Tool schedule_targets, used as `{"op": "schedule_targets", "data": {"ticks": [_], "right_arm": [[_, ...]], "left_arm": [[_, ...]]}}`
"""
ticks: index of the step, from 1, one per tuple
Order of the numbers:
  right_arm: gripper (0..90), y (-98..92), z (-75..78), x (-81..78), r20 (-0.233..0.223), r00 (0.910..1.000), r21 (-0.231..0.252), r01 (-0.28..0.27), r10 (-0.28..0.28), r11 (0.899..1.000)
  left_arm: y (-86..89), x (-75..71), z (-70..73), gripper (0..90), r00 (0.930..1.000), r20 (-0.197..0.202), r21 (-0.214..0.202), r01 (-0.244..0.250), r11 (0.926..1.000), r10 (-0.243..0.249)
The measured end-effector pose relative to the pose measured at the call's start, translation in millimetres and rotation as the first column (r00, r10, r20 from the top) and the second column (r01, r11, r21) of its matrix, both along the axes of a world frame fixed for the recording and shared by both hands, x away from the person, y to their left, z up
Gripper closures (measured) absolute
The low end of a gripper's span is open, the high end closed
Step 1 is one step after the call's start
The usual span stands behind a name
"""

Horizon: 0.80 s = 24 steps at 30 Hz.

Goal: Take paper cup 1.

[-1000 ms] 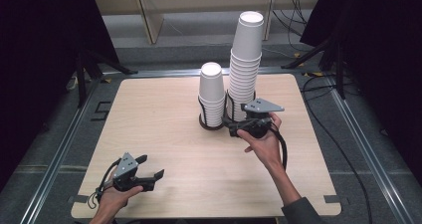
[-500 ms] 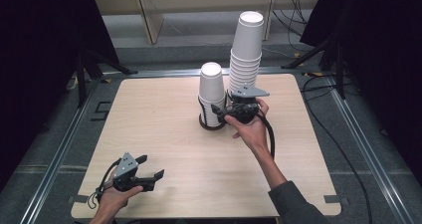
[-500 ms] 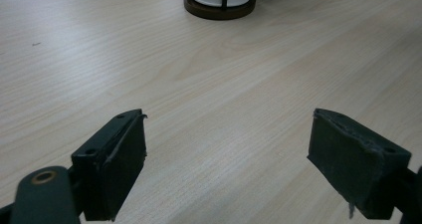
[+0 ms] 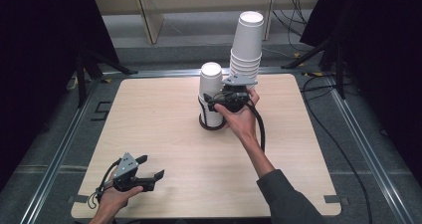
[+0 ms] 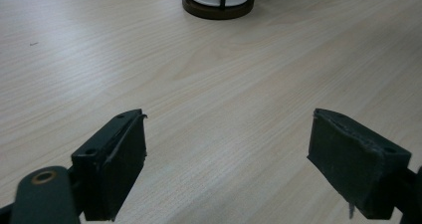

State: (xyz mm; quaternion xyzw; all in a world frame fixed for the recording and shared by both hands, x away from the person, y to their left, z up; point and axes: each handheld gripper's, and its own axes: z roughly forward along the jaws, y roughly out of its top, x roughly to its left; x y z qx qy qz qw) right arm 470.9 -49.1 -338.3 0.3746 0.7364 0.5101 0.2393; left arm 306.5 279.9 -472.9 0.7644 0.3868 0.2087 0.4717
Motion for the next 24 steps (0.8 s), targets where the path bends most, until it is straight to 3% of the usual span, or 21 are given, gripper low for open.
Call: {"op": "schedule_targets", "data": {"ticks": [1,8,10,11,13,15,22,24], "right_arm": [[15.5,0.5,-0.2,2.7,0.017,0.9998,-0.007,-0.010,0.011,1.000],[15.1,8.5,0.4,8.7,-0.010,0.9997,0.006,0.022,-0.021,1.000],[15.4,9.1,0.3,12.3,0.012,0.9995,-0.024,0.030,-0.030,0.999],[15.4,10.7,-0.6,15.6,-0.009,0.9994,0.005,0.033,-0.033,0.999],[15.4,10.6,-0.1,16.0,-0.025,0.9985,0.010,0.050,-0.049,0.999],[15.4,12.6,-1.3,21.1,-0.012,0.9985,0.036,0.054,-0.054,0.998],[15.0,18.4,-3.4,26.3,-0.013,0.9963,0.029,0.085,-0.085,0.996],[15.1,19.4,-3.4,27.7,-0.027,0.9945,0.065,0.103,-0.101,0.993]], "left_arm": [[0.4,0.2,0.1,14.8,1.0000,-0.002,0.002,0.004,1.0000,-0.004],[1.5,0.0,0.3,14.8,1.0000,-0.005,-0.004,-0.006,1.0000,0.006],[1.6,-0.1,0.9,14.8,1.0000,-0.010,0.005,-0.001,1.0000,0.001],[0.6,-0.2,0.5,14.8,1.0000,-0.008,-0.007,-0.004,1.0000,0.004],[0.6,-0.2,0.6,14.8,1.0000,-0.009,-0.006,-0.003,1.0000,0.003],[1.3,-0.2,0.6,14.8,1.0000,-0.005,-0.001,0.000,1.0000,0.000],[1.3,-0.3,0.6,14.7,1.0000,-0.005,-0.003,-0.001,1.0000,0.001],[1.5,-0.1,0.6,14.8,1.0000,-0.005,-0.002,-0.001,1.0000,0.001]]}}
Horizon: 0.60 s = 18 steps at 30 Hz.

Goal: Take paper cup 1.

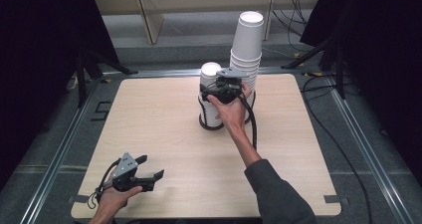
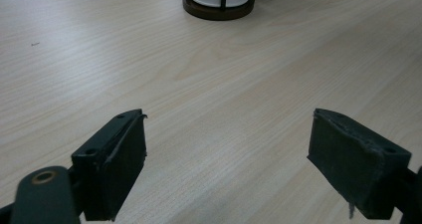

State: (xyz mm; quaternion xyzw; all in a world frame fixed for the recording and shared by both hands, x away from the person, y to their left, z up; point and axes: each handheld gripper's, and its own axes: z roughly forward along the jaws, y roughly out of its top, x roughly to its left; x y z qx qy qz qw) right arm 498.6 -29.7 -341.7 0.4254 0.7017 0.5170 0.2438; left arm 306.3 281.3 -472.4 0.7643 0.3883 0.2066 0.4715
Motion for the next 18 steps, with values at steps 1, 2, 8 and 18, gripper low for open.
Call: {"op": "schedule_targets", "data": {"ticks": [1,2,8,18], "right_arm": [[15.3,0.4,-0.5,1.1,0.006,1.0000,0.004,0.003,-0.003,1.000],[15.3,1.2,-1.4,3.2,0.012,0.9999,0.007,0.007,-0.007,1.000],[15.3,6.1,-5.6,6.2,-0.003,0.9994,0.012,0.035,-0.035,0.999],[17.3,9.0,-6.4,8.2,0.012,0.9987,-0.010,0.049,-0.049,0.999]], "left_arm": [[0.0,0.0,0.0,14.7,1.0000,-0.001,0.000,0.000,1.0000,0.000],[-0.1,-0.1,0.0,14.8,1.0000,-0.001,0.000,0.000,1.0000,0.000],[-0.1,-0.4,0.2,14.8,1.0000,-0.001,0.001,0.002,1.0000,-0.002],[-1.1,-1.2,0.8,14.7,1.0000,0.003,-0.005,0.000,1.0000,0.000]]}}
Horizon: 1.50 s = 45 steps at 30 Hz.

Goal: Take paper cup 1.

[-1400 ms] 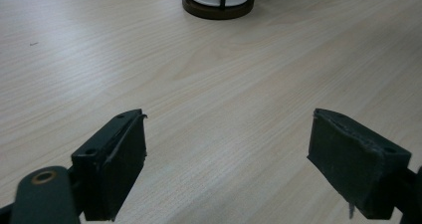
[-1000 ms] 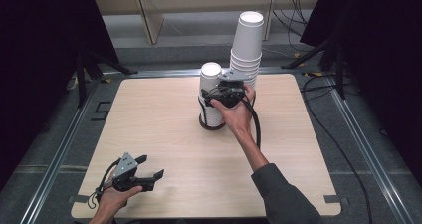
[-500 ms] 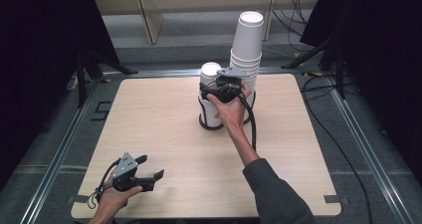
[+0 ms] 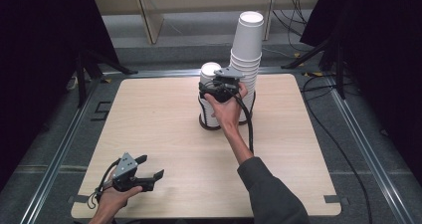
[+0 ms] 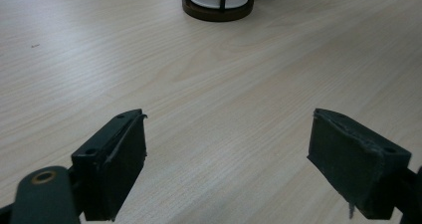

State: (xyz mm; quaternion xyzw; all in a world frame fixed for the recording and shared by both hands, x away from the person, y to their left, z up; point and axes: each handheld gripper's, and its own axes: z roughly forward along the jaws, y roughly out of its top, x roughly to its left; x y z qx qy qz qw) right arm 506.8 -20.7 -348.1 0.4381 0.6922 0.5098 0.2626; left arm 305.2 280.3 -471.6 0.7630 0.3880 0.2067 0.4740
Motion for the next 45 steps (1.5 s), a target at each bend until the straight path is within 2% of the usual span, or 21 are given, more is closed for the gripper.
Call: {"op": "schedule_targets", "data": {"ticks": [2,3,6,9,13,14,16,18,20,23,26,31,32,33,34,36,37,39,42,43,45], "right_arm": [[18.0,0.8,1.4,-0.7,-0.001,1.0000,-0.005,0.009,-0.009,1.000],[18.3,1.4,2.5,-1.4,0.008,0.9999,-0.006,0.012,-0.012,1.000],[18.8,2.5,8.6,-3.0,0.035,0.9993,-0.008,0.011,-0.011,1.000],[18.8,1.3,14.5,-5.0,0.046,0.9989,-0.019,0.009,-0.008,1.000],[19.0,1.4,25.2,-8.7,0.060,0.9982,-0.011,0.007,-0.007,1.000],[19.0,0.5,27.7,-7.9,0.084,0.9965,-0.016,-0.003,0.004,1.000],[19.0,-1.8,37.5,-9.3,0.089,0.9960,-0.012,-0.008,0.009,1.000],[19.0,-4.2,40.8,-9.0,0.106,0.9943,-0.014,-0.003,0.005,1.000],[19.0,-7.9,51.4,-11.0,0.108,0.9941,0.007,-0.011,0.010,1.000],[19.0,-11.8,60.8,-12.6,0.130,0.9913,0.008,-0.024,0.022,1.000],[19.0,-17.2,78.8,-20.0,0.161,0.9864,0.030,-0.038,0.033,0.999],[19.0,-21.5,93.3,-30.6,0.185,0.9816,0.045,-0.059,0.049,0.997],[19.0,-22.3,95.0,-33.4,0.187,0.9808,0.047,-0.066,0.056,0.997],[19.0,-23.4,96.3,-35.8,0.200,0.9775,0.034,-0.073,0.065,0.997],[19.0,-23.1,96.9,-39.2,0.190,0.9790,0.040,-0.083,0.074,0.996],[19.0,-24.7,97.0,-44.0,0.197,0.9762,0.034,-0.099,0.090,0.995],[19.0,-25.8,96.5,-48.2,0.189,0.9766,0.041,-0.113,0.103,0.993],[19.0,-28.1,94.5,-54.8,0.188,0.9746,0.053,-0.134,0.121,0.990],[19.0,-32.4,88.9,-63.4,0.181,0.9714,0.063,-0.168,0.154,0.984],[18.9,-34.9,85.6,-66.9,0.185,0.9685,0.051,-0.179,0.167,0.983],[19.0,-36.7,79.0,-74.5,0.161,0.9694,0.057,-0.196,0.185,0.979]], "left_arm": [[0.7,-0.4,0.5,14.8,1.0000,-0.005,0.014,0.000,0.9999,0.000],[-0.3,0.2,-0.6,14.8,1.0000,-0.001,-0.005,-0.002,1.0000,0.002],[0.7,0.2,-0.1,14.8,1.0000,-0.003,0.005,0.000,1.0000,0.000],[-0.3,0.2,-0.6,14.8,1.0000,-0.002,-0.004,-0.004,1.0000,0.004],[-0.4,0.3,-1.1,14.8,1.0000,-0.002,0.002,-0.002,1.0000,0.002],[-0.5,0.3,-1.2,14.8,1.0000,-0.002,-0.001,-0.004,1.0000,0.004],[0.1,-0.4,-0.1,14.8,0.9999,-0.010,0.016,-0.009,0.9998,0.009],[0.0,-0.2,-0.4,14.8,0.9999,-0.008,0.012,-0.008,0.9999,0.008],[-0.3,0.3,-1.2,14.8,1.0000,-0.004,0.002,-0.003,1.0000,0.003],[-0.3,0.5,-1.3,14.8,1.0000,-0.007,0.009,0.000,1.0000,0.000],[-0.3,0.6,-1.5,14.8,1.0000,-0.005,0.014,0.005,0.9999,-0.005],[-1.4,0.3,-1.6,14.8,0.9999,-0.012,0.007,0.005,1.0000,-0.005],[-1.2,0.5,-1.6,14.8,0.9999,-0.012,0.009,0.011,0.9999,-0.011],[1.3,0.8,-0.7,14.8,0.9997,-0.014,0.048,0.020,0.9986,-0.020],[-2.0,0.3,-2.1,14.8,0.9999,-0.008,-0.004,0.011,0.9999,-0.011],[-1.9,0.5,-2.0,14.8,0.9999,-0.006,-0.004,0.011,0.9999,-0.011],[-0.5,0.5,-1.5,14.7,0.9998,-0.008,0.010,0.016,0.9998,-0.015],[-1.5,0.4,-1.8,14.8,1.0000,-0.003,-0.008,0.007,0.9999,-0.007],[-1.4,-0.3,-0.3,14.8,1.0000,0.000,-0.004,0.007,1.0000,-0.007],[-1.5,-0.4,0.1,14.8,1.0000,0.002,-0.007,0.006,1.0000,-0.006],[-2.3,0.3,0.4,14.7,0.9999,0.014,-0.022,0.006,0.9997,-0.006]]}}
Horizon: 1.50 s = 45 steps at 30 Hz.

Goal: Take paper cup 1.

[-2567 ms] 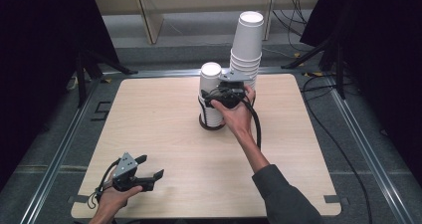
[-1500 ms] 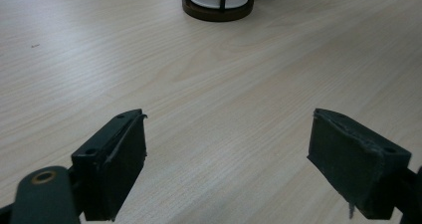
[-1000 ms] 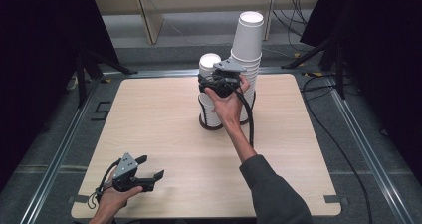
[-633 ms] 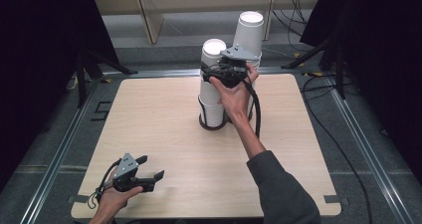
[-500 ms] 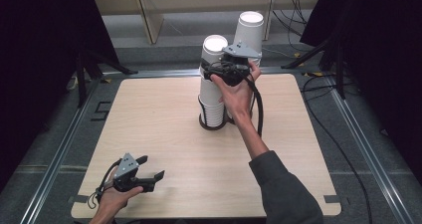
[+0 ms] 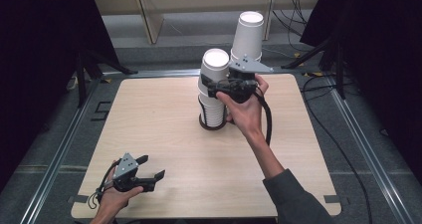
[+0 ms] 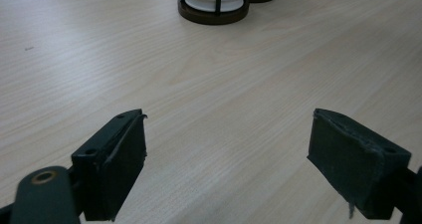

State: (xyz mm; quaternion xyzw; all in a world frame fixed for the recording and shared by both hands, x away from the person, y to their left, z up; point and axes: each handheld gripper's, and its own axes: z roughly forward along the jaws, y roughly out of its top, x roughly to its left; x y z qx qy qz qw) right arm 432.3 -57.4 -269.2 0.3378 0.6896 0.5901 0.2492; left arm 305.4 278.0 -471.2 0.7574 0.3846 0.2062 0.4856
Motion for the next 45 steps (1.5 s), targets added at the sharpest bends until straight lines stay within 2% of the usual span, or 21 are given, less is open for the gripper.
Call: {"op": "schedule_targets", "data": {"ticks": [1,2,7,8,9,12,14,17,18,20,23,28,29,30,32,33,36,37,42,43,45], "right_arm": [[19.0,-2.3,-3.8,-1.5,0.026,0.9996,-0.013,-0.009,0.009,1.000],[18.9,-2.8,-6.9,-3.9,0.020,0.9997,-0.011,-0.015,0.015,1.000],[19.0,-6.4,-32.4,-18.5,-0.016,0.9982,-0.025,-0.058,0.058,0.998],[18.9,-8.8,-42.4,-22.2,-0.026,0.9971,-0.027,-0.073,0.072,0.997],[18.9,-8.8,-42.4,-22.2,-0.026,0.9971,-0.027,-0.073,0.072,0.997],[19.0,-11.9,-60.4,-27.7,-0.067,0.9938,-0.017,-0.091,0.089,0.996],[18.9,-12.9,-64.3,-28.4,-0.067,0.9936,-0.014,-0.092,0.091,0.996],[18.9,-14.3,-72.9,-28.1,-0.080,0.9919,-0.032,-0.101,0.099,0.994],[19.0,-15.1,-75.4,-27.6,-0.065,0.9932,-0.030,-0.098,0.096,0.995],[18.9,-15.1,-80.2,-28.0,-0.069,0.9925,-0.028,-0.102,0.100,0.994],[18.9,-14.9,-89.3,-31.6,-0.103,0.9885,-0.031,-0.115,0.111,0.993],[18.9,-14.1,-99.4,-35.6,-0.120,0.9844,-0.023,-0.132,0.129,0.991],[18.9,-14.1,-101.3,-35.6,-0.103,0.9856,-0.039,-0.139,0.134,0.990],[18.9,-12.8,-103.7,-37.6,-0.126,0.9817,-0.033,-0.148,0.143,0.988],[18.9,-10.3,-108.6,-39.2,-0.127,0.9788,-0.027,-0.166,0.161,0.986],[18.9,-9.6,-110.4,-40.1,-0.122,0.9797,-0.048,-0.166,0.159,0.985],[18.9,-5.9,-116.1,-42.7,-0.140,0.9729,-0.039,-0.191,0.184,0.981],[18.9,-5.2,-117.1,-44.2,-0.136,0.9760,-0.047,-0.178,0.170,0.983],[18.9,-1.3,-122.4,-46.0,-0.154,0.9662,-0.032,-0.214,0.207,0.976],[18.9,-1.4,-123.0,-46.2,-0.145,0.9698,-0.048,-0.205,0.197,0.978],[18.9,0.0,-125.7,-47.7,-0.156,0.9666,-0.049,-0.213,0.203,0.976]], "left_arm": [[-0.2,0.0,0.6,14.8,1.0000,0.001,0.001,-0.001,1.0000,0.001],[-0.2,-0.1,2.0,14.8,1.0000,0.000,0.007,-0.002,1.0000,0.002],[-3.4,1.8,4.7,14.8,0.9993,0.038,-0.046,0.003,0.9990,-0.001],[-4.3,1.6,5.6,14.7,0.9992,0.039,-0.045,0.000,0.9990,0.001],[-4.6,2.1,6.2,14.7,0.9988,0.048,-0.041,0.009,0.9991,-0.007],[-10.0,4.6,7.0,14.8,0.9985,0.054,-0.051,0.012,0.9986,-0.010],[-14.7,8.1,6.0,14.7,0.9973,0.070,-0.059,0.026,0.9980,-0.022],[-22.9,11.1,7.3,14.7,0.9966,0.078,-0.037,0.030,0.9989,-0.027],[-26.0,12.2,7.2,14.7,0.9952,0.091,-0.032,0.038,0.9988,-0.035],[-31.3,13.4,7.7,14.7,0.9939,0.098,-0.023,0.053,0.9983,-0.051],[-39.5,15.7,7.2,14.7,0.9914,0.104,-0.024,0.082,0.9963,-0.079],[-49.6,17.8,7.3,14.7,0.9886,0.106,-0.013,0.108,0.9940,-0.106],[-50.0,18.1,7.4,14.7,0.9866,0.113,-0.015,0.120,0.9927,-0.117],[-50.7,17.2,7.4,14.7,0.9868,0.115,-0.021,0.117,0.9928,-0.114],[-50.0,16.8,6.9,14.7,0.9864,0.117,-0.016,0.118,0.9928,-0.116],[-49.4,16.8,6.9,14.7,0.9866,0.115,-0.014,0.118,0.9929,-0.116],[-48.1,17.0,6.6,14.7,0.9863,0.116,-0.021,0.121,0.9924,-0.118],[-48.0,15.9,7.1,14.7,0.9878,0.109,-0.019,0.113,0.9934,-0.111],[-48.3,15.1,6.7,14.7,0.9869,0.109,-0.017,0.121,0.9925,-0.118],[-48.0,14.8,7.0,14.7,0.9864,0.111,-0.013,0.124,0.9922,-0.121],[-47.8,14.5,7.2,14.7,0.9865,0.114,-0.015,0.120,0.9927,-0.118]]}}
